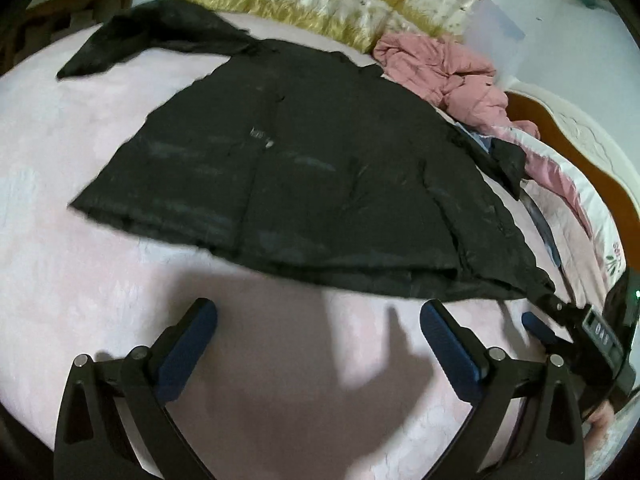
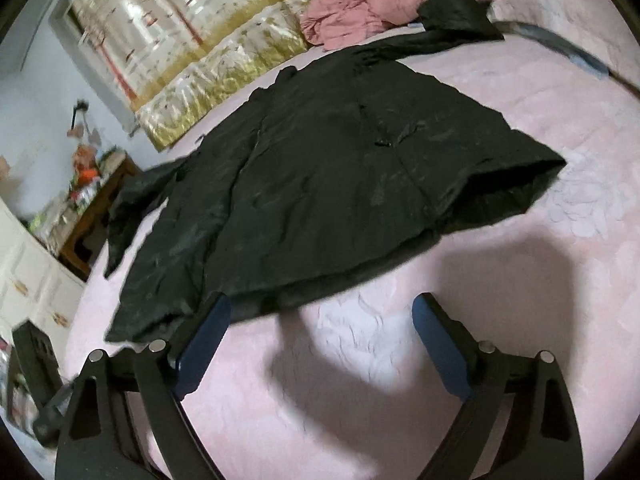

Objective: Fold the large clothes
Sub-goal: 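Lower both grippers to the coat hem and close on it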

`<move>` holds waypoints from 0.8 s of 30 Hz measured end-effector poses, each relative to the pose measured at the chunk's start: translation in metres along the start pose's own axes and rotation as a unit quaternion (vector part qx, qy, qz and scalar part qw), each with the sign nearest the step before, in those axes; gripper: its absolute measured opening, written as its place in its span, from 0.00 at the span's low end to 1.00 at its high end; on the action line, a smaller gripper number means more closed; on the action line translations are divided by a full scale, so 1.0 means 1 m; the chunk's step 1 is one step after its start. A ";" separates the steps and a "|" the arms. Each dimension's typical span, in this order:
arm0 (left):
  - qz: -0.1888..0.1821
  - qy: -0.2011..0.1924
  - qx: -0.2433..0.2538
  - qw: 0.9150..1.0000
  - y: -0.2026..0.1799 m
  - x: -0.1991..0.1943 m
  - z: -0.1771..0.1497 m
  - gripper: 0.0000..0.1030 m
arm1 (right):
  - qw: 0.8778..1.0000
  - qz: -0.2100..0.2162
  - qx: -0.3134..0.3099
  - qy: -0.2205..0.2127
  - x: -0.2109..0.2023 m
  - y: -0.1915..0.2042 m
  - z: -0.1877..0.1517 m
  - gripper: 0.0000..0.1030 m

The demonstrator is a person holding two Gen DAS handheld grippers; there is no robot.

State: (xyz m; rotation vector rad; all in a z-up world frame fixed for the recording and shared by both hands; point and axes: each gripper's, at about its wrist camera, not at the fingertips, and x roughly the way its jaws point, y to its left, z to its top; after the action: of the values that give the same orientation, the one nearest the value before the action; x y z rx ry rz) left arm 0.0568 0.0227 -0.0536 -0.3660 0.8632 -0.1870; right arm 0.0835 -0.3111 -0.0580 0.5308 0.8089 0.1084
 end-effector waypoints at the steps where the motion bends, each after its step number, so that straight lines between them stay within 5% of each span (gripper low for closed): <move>1: -0.004 -0.001 0.000 1.000 0.000 0.002 0.003 0.99 | 1.000 0.008 0.014 -0.001 0.002 -0.004 0.004 0.89; 4: -0.020 -0.015 -0.023 0.999 0.010 0.013 0.016 0.99 | 0.999 0.011 0.034 -0.008 0.005 -0.011 0.014 0.84; 7: -0.022 -0.041 -0.033 0.998 0.017 0.022 0.030 0.96 | 1.000 -0.021 0.012 -0.018 0.015 -0.008 0.023 0.66; 9: -0.003 -0.055 -0.024 0.998 0.017 0.031 0.037 0.85 | 0.998 -0.054 -0.011 -0.025 0.019 -0.005 0.026 0.37; 10: 0.010 -0.060 -0.022 0.998 0.017 0.032 0.039 0.64 | 0.997 -0.076 -0.020 -0.028 0.021 -0.004 0.027 0.24; 11: 0.008 -0.060 -0.026 0.998 0.019 0.033 0.041 0.28 | 0.995 -0.091 -0.027 -0.031 0.021 -0.005 0.028 0.03; 12: -0.008 -0.054 -0.028 0.998 0.021 0.033 0.042 0.08 | 0.995 -0.085 -0.028 -0.035 0.018 -0.006 0.028 0.03; 13: -0.029 -0.047 -0.030 0.998 0.023 0.033 0.045 0.04 | 0.996 -0.079 -0.023 -0.043 0.013 -0.007 0.029 0.02; 19: 0.019 -0.102 0.030 0.994 0.004 -0.029 0.037 0.04 | 0.978 -0.097 -0.150 -0.112 -0.047 0.037 0.013 0.02; 24: 0.063 -0.082 0.075 0.992 -0.014 -0.081 0.013 0.04 | 0.983 -0.101 -0.134 -0.070 -0.076 0.042 -0.009 0.02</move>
State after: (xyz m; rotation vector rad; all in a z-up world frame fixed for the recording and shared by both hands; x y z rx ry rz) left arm 0.0151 0.0373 0.0168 -0.1826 0.7026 -0.1023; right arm 0.0283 -0.2935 0.0075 0.1970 0.6934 -0.0077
